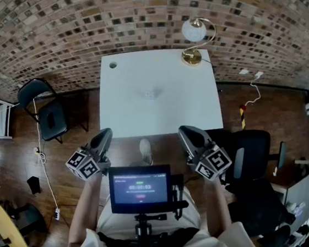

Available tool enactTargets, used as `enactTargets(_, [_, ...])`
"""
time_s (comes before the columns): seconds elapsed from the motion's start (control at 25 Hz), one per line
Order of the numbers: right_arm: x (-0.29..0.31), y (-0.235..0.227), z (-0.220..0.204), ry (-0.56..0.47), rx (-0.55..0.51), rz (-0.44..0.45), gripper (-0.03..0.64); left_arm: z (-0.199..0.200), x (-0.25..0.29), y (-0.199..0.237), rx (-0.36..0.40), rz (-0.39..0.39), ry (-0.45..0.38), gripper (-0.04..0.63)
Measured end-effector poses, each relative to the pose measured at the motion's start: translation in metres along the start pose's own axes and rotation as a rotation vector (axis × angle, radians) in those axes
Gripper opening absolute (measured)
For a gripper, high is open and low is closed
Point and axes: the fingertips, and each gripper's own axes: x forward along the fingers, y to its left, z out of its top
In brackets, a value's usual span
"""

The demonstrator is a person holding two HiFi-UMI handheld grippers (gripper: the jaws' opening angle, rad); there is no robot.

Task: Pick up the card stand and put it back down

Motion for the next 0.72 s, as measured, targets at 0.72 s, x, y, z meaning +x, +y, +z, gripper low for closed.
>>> enactTargets(0.72, [0.074, -0.062, 0.018, 0.065, 0.003, -0.084, 0.029, 0.028, 0.095, 0.075, -0.004, -0.099, 0.078, 0.0])
